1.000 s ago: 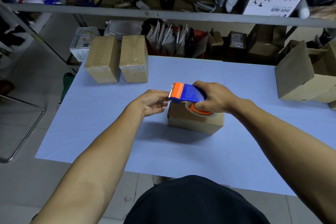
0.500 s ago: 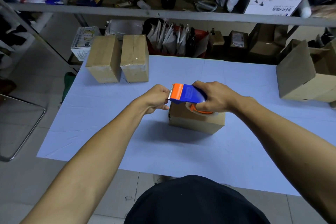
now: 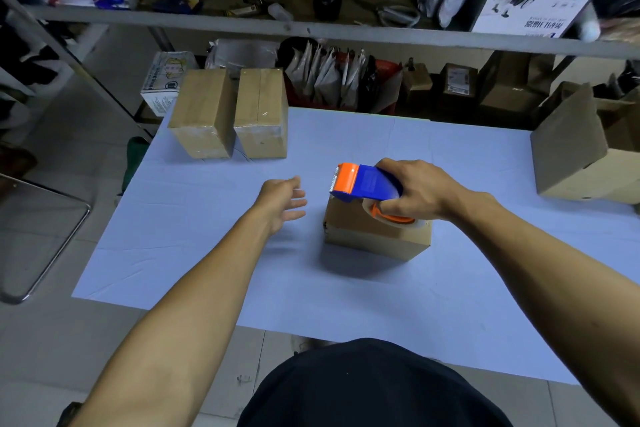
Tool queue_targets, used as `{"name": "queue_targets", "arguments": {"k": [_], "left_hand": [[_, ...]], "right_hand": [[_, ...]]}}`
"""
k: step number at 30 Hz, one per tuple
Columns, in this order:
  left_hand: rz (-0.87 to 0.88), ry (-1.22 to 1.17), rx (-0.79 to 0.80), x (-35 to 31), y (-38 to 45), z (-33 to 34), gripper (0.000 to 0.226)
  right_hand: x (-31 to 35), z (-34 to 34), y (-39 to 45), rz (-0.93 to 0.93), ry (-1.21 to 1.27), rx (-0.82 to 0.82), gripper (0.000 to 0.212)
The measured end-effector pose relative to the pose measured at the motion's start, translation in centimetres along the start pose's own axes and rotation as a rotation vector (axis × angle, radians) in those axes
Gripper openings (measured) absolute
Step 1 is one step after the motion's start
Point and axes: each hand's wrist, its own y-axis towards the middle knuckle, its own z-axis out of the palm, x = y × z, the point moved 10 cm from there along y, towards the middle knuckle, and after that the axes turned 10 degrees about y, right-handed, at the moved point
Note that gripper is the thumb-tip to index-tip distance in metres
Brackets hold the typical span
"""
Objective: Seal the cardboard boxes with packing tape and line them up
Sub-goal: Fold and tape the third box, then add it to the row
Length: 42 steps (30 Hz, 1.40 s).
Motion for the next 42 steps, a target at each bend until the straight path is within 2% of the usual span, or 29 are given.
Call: {"name": "queue_targets", "arguments": {"k": [3,5,8,10,14,20,26,35,42], "left_hand": [[-0.026,0.042,0.166,0.4,-0.7,3.1,0.037],[-0.039,0.033,0.211,0.2,-1.0,4.4,0.039],[-0.047,0.036,0.224,-0.2,-1.2,5.0,0.034],[-0.018,0.111,0.165,-0.6,-0.9,4.6,0.031],[0.161,0.163,0.04,-2.6,-0.6,3.8,0.021],[0.438,0.311,0.191,-5.5,-1.9,6.6,0.022],[0.323,0.355,0.37,-4.9,-1.8,8.6,0.034],[0.256,0.419,0.412,-4.5,-0.8,7.7,0.017],[0.166,0.337,0.37,-3.3,0.5,5.3,0.006]], "right_hand": [[0.3,0.2,0.3,-0.009,-0.013,0.014,0.052],[0.2,0.2,0.3,-0.007,-0.015,0.018,0.052],[0.1,0.0,0.3,-0.001,0.005,0.021,0.051],[0.1,-0.1,0.2,0.0,0.035,0.019,0.05],[0.1,-0.9,-0.3,-0.019,0.141,-0.025,0.055],[-0.1,-1.2,-1.0,-0.033,0.208,-0.026,0.057],[-0.3,-1.2,-1.4,-0.034,0.238,-0.029,0.054],[-0.7,-0.9,-1.8,-0.008,0.272,-0.034,0.058],[-0.5,-1.2,-1.4,-0.016,0.222,-0.059,0.058]]}}
